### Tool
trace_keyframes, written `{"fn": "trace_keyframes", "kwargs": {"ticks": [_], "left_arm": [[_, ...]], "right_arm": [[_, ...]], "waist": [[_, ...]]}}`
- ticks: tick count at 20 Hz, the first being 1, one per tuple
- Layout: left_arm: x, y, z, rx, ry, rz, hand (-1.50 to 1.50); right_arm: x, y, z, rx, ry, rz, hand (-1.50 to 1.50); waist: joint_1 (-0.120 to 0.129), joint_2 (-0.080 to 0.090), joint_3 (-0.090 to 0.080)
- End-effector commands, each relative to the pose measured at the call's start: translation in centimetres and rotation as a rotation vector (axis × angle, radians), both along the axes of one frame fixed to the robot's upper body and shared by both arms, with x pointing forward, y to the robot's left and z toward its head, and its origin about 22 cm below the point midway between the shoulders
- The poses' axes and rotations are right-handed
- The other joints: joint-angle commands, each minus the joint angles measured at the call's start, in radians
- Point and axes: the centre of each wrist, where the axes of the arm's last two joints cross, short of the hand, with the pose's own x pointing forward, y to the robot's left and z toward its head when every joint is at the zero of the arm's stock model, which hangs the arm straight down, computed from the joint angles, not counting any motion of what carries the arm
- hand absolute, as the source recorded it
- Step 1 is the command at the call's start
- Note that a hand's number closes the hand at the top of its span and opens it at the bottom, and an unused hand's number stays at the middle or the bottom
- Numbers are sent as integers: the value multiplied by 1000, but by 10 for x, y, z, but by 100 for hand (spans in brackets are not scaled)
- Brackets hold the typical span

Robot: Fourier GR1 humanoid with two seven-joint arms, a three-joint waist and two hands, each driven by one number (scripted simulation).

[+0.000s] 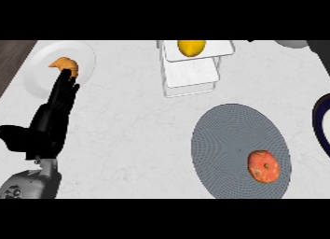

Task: Pick the lemon from the placemat and place it in the tiered shelf

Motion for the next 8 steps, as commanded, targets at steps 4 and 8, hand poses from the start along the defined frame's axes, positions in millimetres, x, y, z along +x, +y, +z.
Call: {"fn": "trace_keyframes", "kwargs": {"ticks": [4,8], "left_arm": [[7,-1,10,9,-25,-27,0],[4,-7,5,4,-16,-22,0]], "right_arm": [[-8,-41,21,4,-4,14,-150],[-10,-50,12,28,7,34,-150]], "waist": [[27,17,0],[32,12,2]]}}
